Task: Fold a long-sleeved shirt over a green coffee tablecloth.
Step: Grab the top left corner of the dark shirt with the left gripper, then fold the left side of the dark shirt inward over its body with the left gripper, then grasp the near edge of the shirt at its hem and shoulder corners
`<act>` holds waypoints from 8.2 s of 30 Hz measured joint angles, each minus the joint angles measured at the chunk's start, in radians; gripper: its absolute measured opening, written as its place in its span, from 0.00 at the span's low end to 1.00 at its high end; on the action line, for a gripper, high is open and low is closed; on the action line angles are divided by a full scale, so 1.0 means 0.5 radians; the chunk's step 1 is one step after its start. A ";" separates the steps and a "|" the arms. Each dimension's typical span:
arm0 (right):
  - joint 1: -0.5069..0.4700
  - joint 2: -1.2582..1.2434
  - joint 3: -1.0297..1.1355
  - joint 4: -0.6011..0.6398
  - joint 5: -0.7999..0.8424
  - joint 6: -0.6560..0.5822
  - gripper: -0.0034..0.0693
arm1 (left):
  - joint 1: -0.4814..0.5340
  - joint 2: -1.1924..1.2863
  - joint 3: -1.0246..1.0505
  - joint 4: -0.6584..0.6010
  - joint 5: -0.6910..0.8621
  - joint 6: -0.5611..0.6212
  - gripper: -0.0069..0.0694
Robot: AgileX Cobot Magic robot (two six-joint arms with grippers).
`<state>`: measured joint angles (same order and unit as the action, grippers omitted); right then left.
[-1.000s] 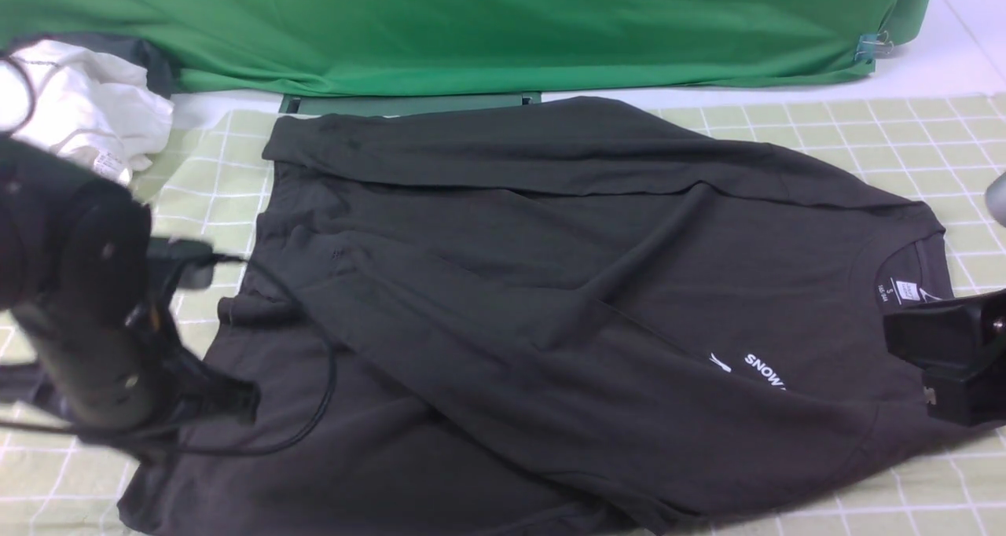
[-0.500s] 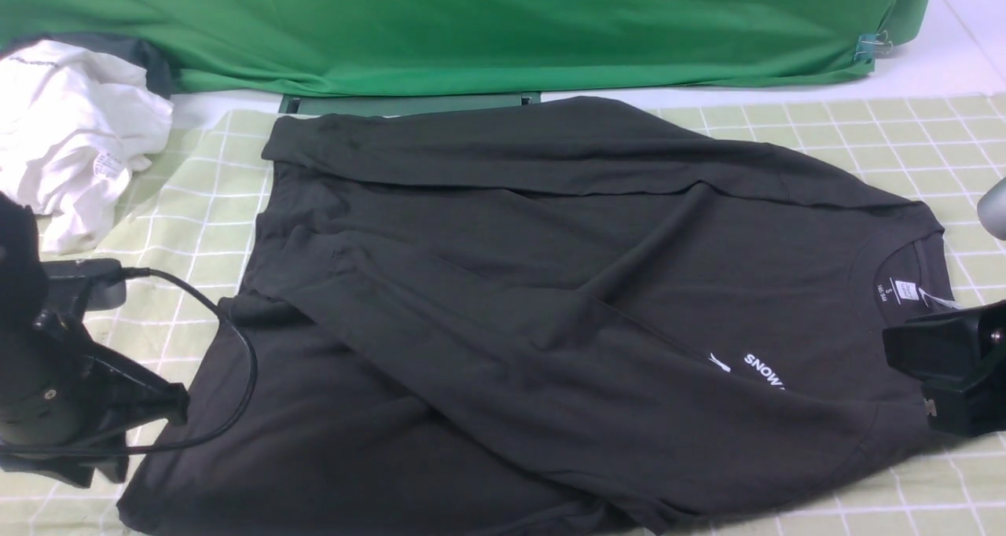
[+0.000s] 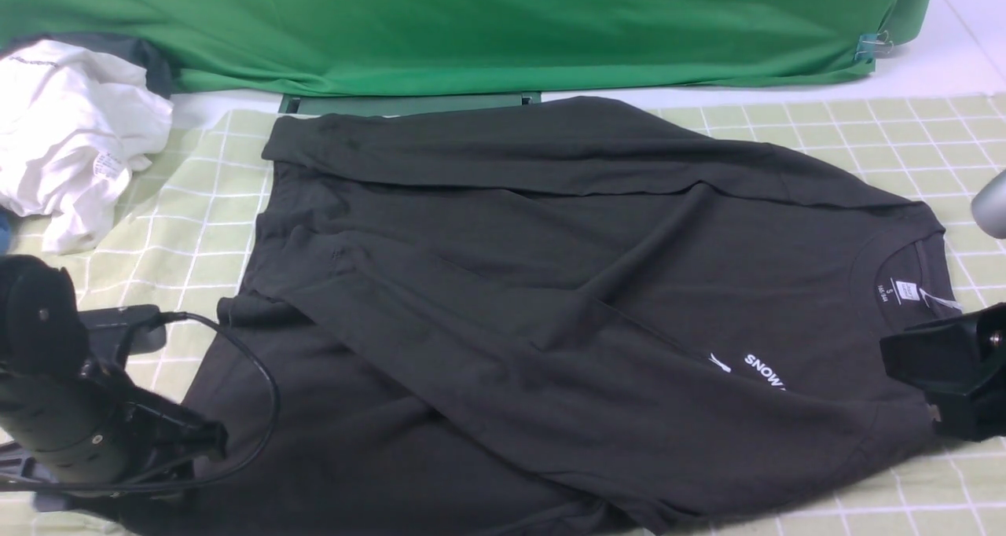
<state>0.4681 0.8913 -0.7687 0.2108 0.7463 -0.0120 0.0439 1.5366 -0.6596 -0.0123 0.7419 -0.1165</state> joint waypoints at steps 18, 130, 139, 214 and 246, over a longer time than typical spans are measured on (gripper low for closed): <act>0.571 0.806 -0.301 0.071 0.347 -0.505 0.41 | 0.000 -0.368 -0.009 -0.104 0.464 0.061 0.11; 0.656 0.670 -0.553 -0.504 0.522 0.060 0.04 | 0.006 1.642 -2.641 0.137 0.344 -0.052 0.51; 0.656 0.670 -0.553 -0.504 0.523 0.062 0.04 | 0.002 1.642 -2.659 0.136 0.380 0.031 0.12; 0.234 0.670 -0.504 -0.666 0.231 -0.100 0.11 | -0.507 -0.121 -0.363 0.050 0.701 -0.389 0.63; 0.234 0.670 -0.498 -0.666 0.161 -0.207 0.17 | -0.096 -0.209 0.109 0.091 0.500 -0.493 0.66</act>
<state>0.5851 1.2263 -1.0176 -0.1223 0.8270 -0.1156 -0.0040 1.4319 -0.6049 0.0333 0.9919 -0.3629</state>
